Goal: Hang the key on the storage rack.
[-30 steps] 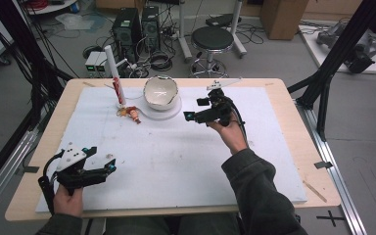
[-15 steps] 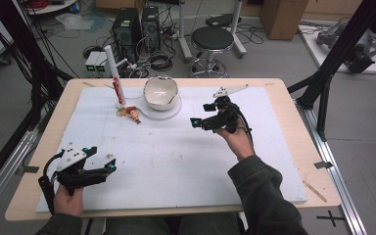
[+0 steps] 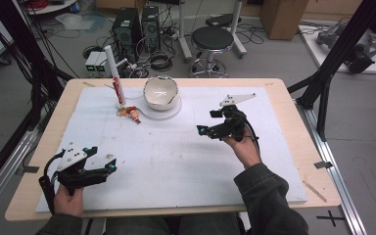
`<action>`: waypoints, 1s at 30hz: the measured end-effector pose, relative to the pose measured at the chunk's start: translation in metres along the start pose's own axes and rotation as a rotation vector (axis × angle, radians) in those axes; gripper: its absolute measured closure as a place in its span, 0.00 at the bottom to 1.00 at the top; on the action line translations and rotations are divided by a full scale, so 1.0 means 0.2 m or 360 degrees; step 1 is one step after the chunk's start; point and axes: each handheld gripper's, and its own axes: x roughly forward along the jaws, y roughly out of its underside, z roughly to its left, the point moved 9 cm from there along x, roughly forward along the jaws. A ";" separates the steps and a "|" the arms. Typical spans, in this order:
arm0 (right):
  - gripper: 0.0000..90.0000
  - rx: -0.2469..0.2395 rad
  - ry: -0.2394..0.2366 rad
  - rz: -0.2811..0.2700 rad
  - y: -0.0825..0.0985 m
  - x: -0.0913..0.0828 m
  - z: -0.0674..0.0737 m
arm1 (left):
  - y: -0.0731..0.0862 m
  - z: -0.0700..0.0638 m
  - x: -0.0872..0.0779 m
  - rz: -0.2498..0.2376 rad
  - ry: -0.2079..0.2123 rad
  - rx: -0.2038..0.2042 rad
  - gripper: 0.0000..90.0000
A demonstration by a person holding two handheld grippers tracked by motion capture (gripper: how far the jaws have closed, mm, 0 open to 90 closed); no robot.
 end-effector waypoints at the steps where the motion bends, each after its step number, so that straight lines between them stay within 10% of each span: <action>1: 0.13 0.0001 -0.0001 0.0002 0.01 0.00 0.00 | 0.00 0.00 0.00 0.0000 0.0000 0.0001 0.23; 30: 0.12 0.0015 0.0105 -0.0021 0.21 -0.16 -0.03 | 0.01 -0.01 0.01 0.0017 0.0009 0.0008 0.23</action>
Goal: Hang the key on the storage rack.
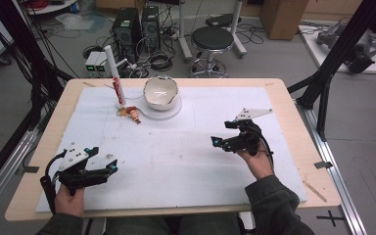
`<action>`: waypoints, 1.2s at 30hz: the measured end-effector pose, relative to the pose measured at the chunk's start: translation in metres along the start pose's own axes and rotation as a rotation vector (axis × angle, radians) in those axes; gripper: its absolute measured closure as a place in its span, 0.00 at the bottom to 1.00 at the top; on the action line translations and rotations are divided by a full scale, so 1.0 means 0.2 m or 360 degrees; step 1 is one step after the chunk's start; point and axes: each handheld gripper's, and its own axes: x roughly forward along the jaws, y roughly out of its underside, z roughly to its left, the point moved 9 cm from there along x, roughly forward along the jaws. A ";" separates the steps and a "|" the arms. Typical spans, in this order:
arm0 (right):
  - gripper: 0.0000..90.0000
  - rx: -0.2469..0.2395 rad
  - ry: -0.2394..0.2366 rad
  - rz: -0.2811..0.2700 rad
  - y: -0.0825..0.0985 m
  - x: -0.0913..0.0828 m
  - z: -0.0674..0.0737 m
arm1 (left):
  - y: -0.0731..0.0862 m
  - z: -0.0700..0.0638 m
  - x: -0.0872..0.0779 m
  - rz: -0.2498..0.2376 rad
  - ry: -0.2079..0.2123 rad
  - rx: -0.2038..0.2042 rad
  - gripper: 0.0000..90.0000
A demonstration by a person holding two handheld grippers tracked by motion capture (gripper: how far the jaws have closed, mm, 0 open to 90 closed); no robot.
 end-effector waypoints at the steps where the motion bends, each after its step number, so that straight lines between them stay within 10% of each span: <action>1: 0.12 0.0003 0.0004 -0.0001 0.00 0.00 0.00 | 0.00 0.00 0.00 -0.0002 0.0005 0.0002 0.23; 36: 0.12 0.0093 0.0078 -0.0057 0.17 -0.16 -0.07 | 0.01 -0.02 0.01 0.0015 0.0038 0.0009 0.23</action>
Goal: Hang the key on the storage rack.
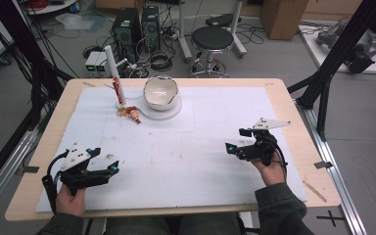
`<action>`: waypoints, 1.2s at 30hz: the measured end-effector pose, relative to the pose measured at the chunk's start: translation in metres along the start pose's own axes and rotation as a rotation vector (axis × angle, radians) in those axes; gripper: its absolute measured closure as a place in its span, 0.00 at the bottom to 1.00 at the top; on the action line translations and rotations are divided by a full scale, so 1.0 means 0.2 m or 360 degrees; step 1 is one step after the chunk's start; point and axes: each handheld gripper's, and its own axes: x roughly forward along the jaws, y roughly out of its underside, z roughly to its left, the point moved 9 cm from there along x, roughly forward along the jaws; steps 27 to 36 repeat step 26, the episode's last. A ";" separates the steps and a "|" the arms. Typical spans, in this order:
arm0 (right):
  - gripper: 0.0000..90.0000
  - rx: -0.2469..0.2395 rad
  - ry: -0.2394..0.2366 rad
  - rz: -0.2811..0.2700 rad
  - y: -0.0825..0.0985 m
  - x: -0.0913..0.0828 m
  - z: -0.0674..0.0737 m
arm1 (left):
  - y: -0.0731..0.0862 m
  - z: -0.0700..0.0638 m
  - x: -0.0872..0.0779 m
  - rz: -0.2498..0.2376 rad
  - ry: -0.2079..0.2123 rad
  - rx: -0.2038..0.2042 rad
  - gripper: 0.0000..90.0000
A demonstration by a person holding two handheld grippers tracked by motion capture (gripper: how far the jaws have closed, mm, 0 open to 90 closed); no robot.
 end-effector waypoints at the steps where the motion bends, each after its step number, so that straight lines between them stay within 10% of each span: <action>1: 0.12 0.0011 -0.0001 0.0001 0.01 0.00 0.00 | 0.00 0.00 0.00 0.0000 0.0001 0.0000 0.23; 36: 0.12 -0.0013 0.0031 0.0006 0.12 -0.08 0.00 | 0.00 0.00 0.00 0.0002 0.0014 0.0006 0.23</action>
